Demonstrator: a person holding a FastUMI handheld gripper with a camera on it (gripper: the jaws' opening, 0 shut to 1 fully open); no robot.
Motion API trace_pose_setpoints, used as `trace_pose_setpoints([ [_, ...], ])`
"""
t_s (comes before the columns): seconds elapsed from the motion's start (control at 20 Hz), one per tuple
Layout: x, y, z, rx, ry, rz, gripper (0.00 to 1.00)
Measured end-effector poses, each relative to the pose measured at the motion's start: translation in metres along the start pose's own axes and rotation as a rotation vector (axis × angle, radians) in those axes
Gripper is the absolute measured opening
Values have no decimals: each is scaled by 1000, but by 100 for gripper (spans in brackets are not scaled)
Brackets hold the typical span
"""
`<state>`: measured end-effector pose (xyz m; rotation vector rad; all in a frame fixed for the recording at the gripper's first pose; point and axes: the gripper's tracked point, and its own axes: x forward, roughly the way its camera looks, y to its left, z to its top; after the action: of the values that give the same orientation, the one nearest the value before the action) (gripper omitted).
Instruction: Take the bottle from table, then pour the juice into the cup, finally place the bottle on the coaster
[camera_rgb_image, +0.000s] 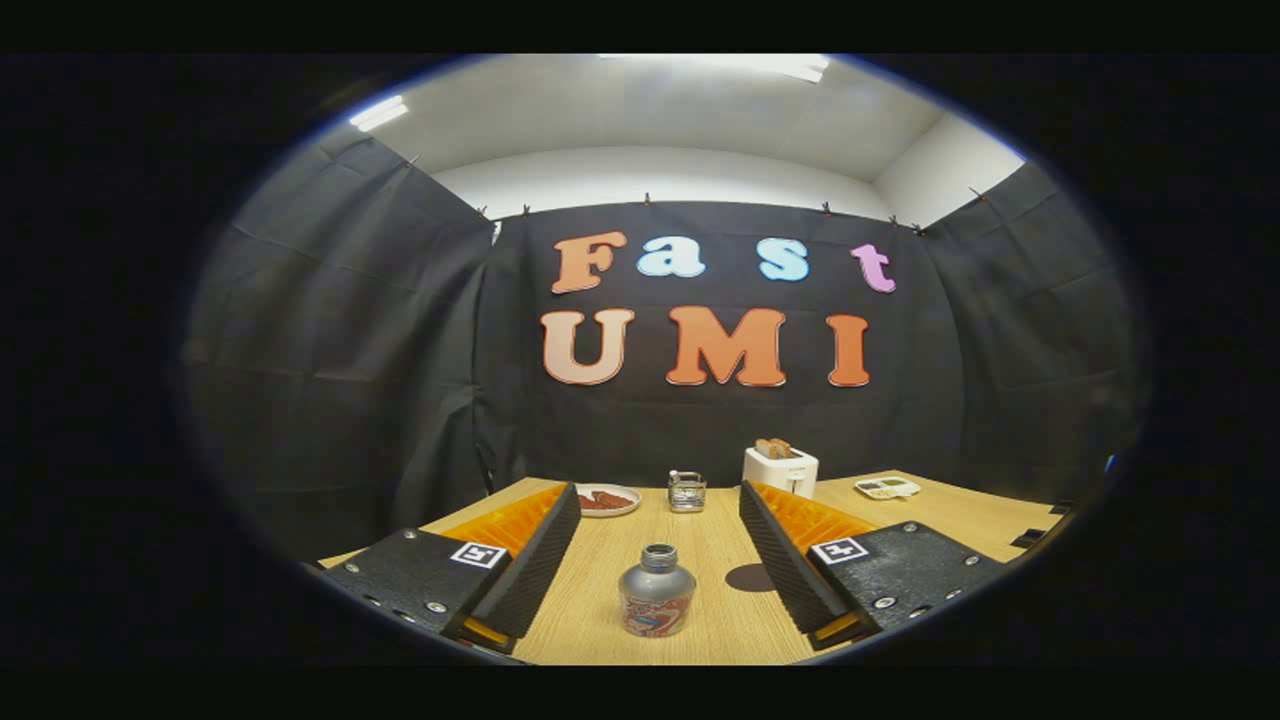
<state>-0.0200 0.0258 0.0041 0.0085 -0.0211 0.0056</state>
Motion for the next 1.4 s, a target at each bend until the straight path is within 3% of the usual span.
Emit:
trace_pose_setpoints([
  [0.2, -1, 11, -18, 9, 20, 8, 95],
  [0.4, 1, 11, -50, -85, 76, -34, 95],
  [0.75, 12, -3, -117, -131, 157, -91, 95],
  [0.95, 15, 3, -150, -61, 214, -53, 95],
  [1.4, 20, 6, -214, -124, 356, -12, 95],
])
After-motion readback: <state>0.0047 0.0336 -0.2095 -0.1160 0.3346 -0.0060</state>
